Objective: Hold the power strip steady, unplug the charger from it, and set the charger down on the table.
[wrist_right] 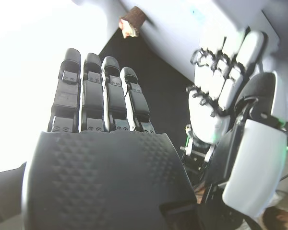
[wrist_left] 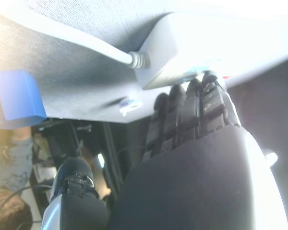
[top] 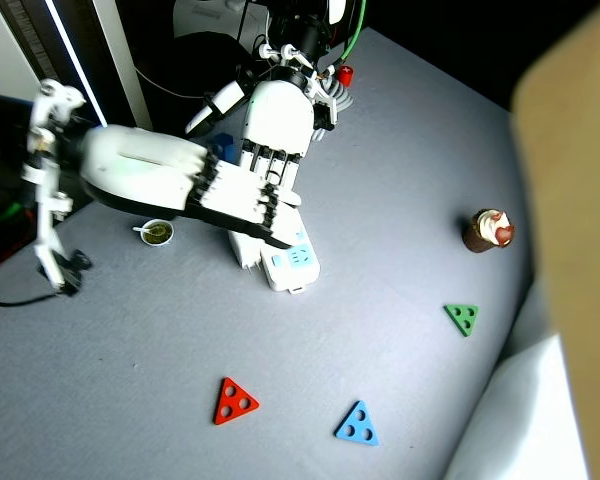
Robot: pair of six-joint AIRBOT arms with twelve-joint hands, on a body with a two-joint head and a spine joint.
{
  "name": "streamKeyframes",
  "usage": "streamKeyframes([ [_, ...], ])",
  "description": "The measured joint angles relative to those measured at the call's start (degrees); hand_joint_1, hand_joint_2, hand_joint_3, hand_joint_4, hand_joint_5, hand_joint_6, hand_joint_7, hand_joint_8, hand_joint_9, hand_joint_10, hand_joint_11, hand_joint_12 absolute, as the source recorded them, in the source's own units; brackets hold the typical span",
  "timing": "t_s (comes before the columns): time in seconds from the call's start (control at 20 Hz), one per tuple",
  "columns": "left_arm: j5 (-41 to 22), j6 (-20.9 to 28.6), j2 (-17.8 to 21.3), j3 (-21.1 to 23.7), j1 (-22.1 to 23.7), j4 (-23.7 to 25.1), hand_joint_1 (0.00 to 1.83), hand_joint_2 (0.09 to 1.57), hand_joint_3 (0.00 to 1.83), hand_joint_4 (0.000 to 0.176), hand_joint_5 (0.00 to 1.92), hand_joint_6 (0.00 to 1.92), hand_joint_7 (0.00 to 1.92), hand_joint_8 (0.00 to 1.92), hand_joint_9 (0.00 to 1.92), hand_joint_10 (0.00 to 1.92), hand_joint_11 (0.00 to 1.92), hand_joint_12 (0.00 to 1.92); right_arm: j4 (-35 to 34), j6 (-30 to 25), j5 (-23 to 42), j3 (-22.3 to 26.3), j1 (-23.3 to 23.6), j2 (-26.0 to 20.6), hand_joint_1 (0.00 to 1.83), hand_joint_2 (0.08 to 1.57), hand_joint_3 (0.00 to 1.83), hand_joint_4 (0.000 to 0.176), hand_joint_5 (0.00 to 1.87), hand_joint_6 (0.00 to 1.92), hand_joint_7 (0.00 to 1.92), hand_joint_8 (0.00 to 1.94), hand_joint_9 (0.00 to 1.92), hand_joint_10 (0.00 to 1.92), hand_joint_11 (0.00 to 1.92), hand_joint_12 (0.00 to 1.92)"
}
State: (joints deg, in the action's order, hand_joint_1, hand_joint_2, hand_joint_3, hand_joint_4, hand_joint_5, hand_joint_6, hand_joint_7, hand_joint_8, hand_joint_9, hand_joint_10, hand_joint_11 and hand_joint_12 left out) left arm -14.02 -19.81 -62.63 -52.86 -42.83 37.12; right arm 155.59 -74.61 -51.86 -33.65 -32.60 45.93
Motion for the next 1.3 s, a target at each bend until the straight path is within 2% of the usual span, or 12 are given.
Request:
streamKeyframes([
  [0.25, 0.0, 0.2, 0.0, 0.0, 0.0, 0.0, 0.0, 1.03, 0.0, 0.0, 0.1, 0.01, 0.09, 0.01, 0.06, 0.01, 0.03, 0.01, -2.3, -1.3, -3.9, 7.6, -2.6, -7.6, 0.46, 0.78, 0.01, 0.0, 0.08, 0.0, 0.16, 0.0, 0.16, 0.0, 0.11, 0.15],
  [0.5, 0.8, 0.5, 0.3, 0.0, 2.2, 0.1, 0.0, 1.03, 0.0, 0.0, 0.1, 0.0, 0.09, 0.0, 0.05, 0.0, 0.01, 0.0, -0.4, -9.1, -2.3, 12.4, -2.8, -15.5, 0.37, 0.87, 0.01, 0.0, 0.06, 0.0, 0.12, 0.0, 0.13, 0.0, 0.09, 0.11],
  [0.65, 1.6, 0.6, 1.3, -0.4, 4.1, 0.1, 0.0, 1.04, 0.0, 0.0, 0.09, 0.0, 0.09, 0.0, 0.06, 0.01, 0.01, 0.0, 0.1, -11.0, 5.1, 14.2, -0.2, -20.3, 0.3, 0.91, 0.02, 0.0, 0.01, 0.0, 0.05, 0.0, 0.08, 0.0, 0.06, 0.09],
  [0.7, 1.2, 0.6, 1.8, -0.4, 4.9, 0.1, 0.0, 1.04, 0.0, 0.0, 0.06, 0.0, 0.06, 0.0, 0.03, 0.0, 0.0, 0.0, 0.2, -11.1, 8.7, 14.7, 2.0, -21.8, 0.34, 0.9, 0.0, 0.0, 0.05, 0.0, 0.09, 0.0, 0.12, 0.01, 0.1, 0.1],
  [0.85, 0.5, 1.3, 3.5, -0.4, 7.7, 0.2, 0.0, 1.05, 0.0, 0.0, 0.03, 0.0, 0.03, 0.0, 0.01, 0.0, 0.0, 0.0, 0.5, -11.1, 18.3, 15.7, 9.3, -24.8, 0.31, 0.91, 0.01, 0.0, 0.07, 0.0, 0.12, 0.01, 0.14, 0.0, 0.13, 0.11],
  [1.0, -0.6, 2.2, 4.7, 0.2, 10.0, 0.1, 0.0, 1.04, 0.0, 0.0, 0.05, 0.01, 0.05, 0.01, 0.02, 0.01, 0.01, 0.01, 0.6, -11.3, 23.7, 15.8, 13.3, -27.0, 0.38, 0.9, 0.0, 0.0, 0.12, 0.0, 0.19, 0.01, 0.21, 0.01, 0.18, 0.12],
  [1.1, -0.5, 3.1, 5.4, 0.8, 11.3, 0.3, 0.0, 1.05, 0.0, 0.0, 0.02, 0.0, 0.03, 0.0, 0.02, 0.0, 0.02, 0.01, -2.7, -11.2, 28.2, 15.8, 16.1, -29.4, 0.37, 0.9, 0.0, 0.0, 0.15, 0.0, 0.24, 0.01, 0.25, 0.01, 0.22, 0.12],
  [1.2, -0.5, 3.4, 5.7, 0.8, 12.7, 0.3, 0.0, 1.06, 0.01, 0.0, 0.0, 0.0, 0.01, 0.0, 0.01, 0.0, 0.0, 0.0, -3.9, -11.2, 30.6, 15.8, 16.6, -30.1, 0.39, 0.9, 0.0, 0.0, 0.21, 0.01, 0.31, 0.01, 0.32, 0.01, 0.27, 0.13],
  [1.3, -0.9, 3.5, 5.6, 0.9, 13.3, 0.3, 0.0, 1.06, 0.01, 0.0, 0.0, 0.0, 0.01, 0.0, 0.0, 0.0, 0.0, 0.0, -3.7, -11.2, 32.2, 16.2, 16.6, -29.8, 0.36, 0.92, 0.01, 0.0, 0.2, 0.0, 0.29, 0.0, 0.31, 0.0, 0.25, 0.12],
])
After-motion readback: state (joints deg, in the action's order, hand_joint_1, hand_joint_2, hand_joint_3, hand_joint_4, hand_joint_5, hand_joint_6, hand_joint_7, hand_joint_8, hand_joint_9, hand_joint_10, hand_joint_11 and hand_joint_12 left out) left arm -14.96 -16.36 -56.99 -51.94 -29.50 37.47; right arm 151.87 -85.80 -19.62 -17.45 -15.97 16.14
